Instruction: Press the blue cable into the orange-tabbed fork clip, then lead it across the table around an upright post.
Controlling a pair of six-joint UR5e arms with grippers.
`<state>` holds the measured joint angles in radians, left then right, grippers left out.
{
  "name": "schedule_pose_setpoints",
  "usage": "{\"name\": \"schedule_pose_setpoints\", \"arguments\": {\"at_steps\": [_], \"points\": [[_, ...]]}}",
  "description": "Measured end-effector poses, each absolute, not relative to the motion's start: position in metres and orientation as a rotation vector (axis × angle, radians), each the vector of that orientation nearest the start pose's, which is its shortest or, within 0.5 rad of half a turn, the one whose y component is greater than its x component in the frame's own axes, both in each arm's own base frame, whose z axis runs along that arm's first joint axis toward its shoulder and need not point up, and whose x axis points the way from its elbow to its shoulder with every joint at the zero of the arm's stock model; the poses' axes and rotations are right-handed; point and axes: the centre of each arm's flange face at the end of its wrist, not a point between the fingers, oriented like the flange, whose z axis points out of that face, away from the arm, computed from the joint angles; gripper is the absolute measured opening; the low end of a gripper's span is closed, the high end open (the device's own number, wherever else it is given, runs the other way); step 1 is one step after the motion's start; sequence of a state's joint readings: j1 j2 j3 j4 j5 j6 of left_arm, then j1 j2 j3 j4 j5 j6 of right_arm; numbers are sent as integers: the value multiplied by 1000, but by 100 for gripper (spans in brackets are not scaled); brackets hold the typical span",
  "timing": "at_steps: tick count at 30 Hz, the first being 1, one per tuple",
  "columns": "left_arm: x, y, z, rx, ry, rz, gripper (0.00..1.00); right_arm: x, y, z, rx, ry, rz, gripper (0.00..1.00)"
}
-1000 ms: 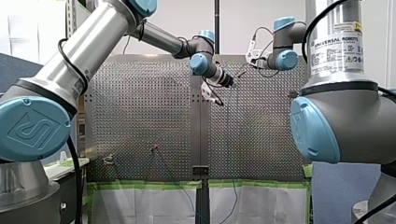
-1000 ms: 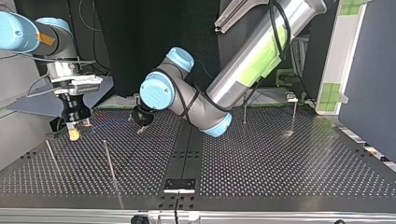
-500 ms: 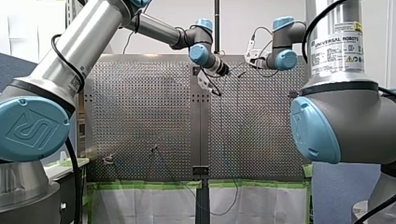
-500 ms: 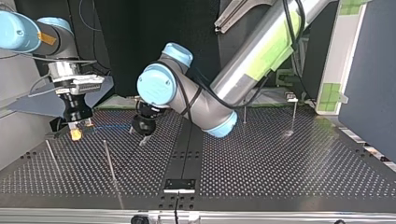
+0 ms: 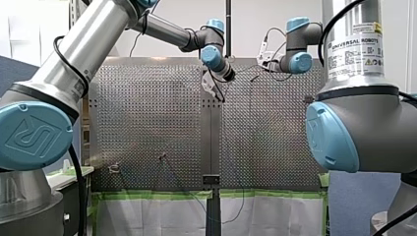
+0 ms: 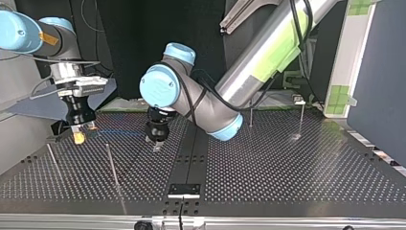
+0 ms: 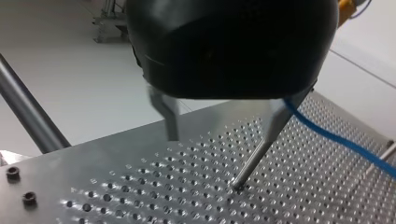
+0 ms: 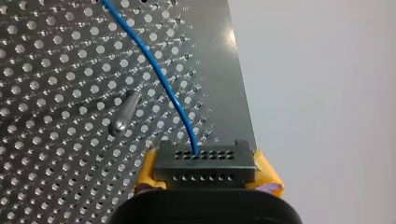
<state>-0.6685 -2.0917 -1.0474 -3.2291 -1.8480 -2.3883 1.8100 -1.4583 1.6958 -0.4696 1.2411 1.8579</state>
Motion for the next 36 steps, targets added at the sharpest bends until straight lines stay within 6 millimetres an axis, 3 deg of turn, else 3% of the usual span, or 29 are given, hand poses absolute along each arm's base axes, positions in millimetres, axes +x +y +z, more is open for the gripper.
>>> {"name": "schedule_pose_setpoints", "arguments": {"at_steps": [1, 3, 4, 5, 14, 25, 36], "points": [[476, -511, 425, -346, 1694, -876, 36, 290, -489, 417, 1370, -941, 1917, 0], [477, -509, 425, -342, 1688, -844, 36, 290, -488, 418, 1370, -940, 1918, 0], [477, -508, 425, -341, 1686, -831, 5, 290, -488, 418, 1370, -939, 1919, 0], [477, -508, 425, -340, 1683, -818, 0, 290, -488, 418, 1370, -939, 1919, 0], [476, -499, 433, -329, 1653, -692, 0, 291, -487, 420, 1361, -948, 1928, 0], [459, -482, 489, -338, 1517, -596, 0, 281, -498, 422, 1313, -978, 1962, 0], [463, -486, 497, -251, 1470, -552, 0, 274, -514, 433, 1279, -979, 1974, 0]]}}
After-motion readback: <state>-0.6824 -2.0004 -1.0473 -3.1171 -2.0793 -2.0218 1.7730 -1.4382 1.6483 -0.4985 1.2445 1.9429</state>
